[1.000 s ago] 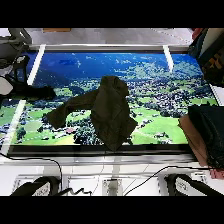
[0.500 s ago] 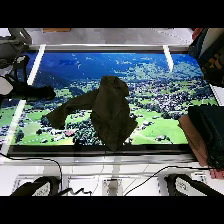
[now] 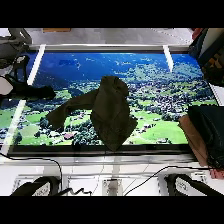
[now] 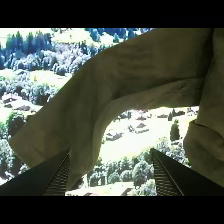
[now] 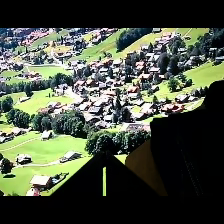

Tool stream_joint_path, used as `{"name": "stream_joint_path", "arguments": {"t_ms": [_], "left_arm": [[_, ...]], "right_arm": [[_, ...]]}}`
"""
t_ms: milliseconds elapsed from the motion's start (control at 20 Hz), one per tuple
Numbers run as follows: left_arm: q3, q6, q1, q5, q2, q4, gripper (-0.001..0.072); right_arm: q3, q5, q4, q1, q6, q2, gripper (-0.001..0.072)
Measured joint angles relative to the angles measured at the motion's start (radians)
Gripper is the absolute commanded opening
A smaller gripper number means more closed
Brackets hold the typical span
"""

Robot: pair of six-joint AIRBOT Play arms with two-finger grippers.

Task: Fold the clothes and pants, and hang the long-sleeved shirts on hangers.

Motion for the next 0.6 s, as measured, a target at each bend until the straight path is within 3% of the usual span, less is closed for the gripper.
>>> {"name": "stream_joint_path", "arguments": {"t_ms": [250,350,600], "left_arm": [[0.0,0.0,0.0,-0.042,0.0,0.015,0.0531],[-0.003,0.013,0.0,-0.084,0.0,0.058,0.0343],[-0.106,0.092,0.014,-0.061,0.02,0.115,0.0363]], "right_arm": [[-0.053,0.045,0.136,0.0,-0.063,0.024,0.0023],[-0.15,0.061,0.253,0.002,-0.116,0.063,0.0023],[-0.602,0.082,0.491,0.096,-0.22,0.213,0.0025]]}}
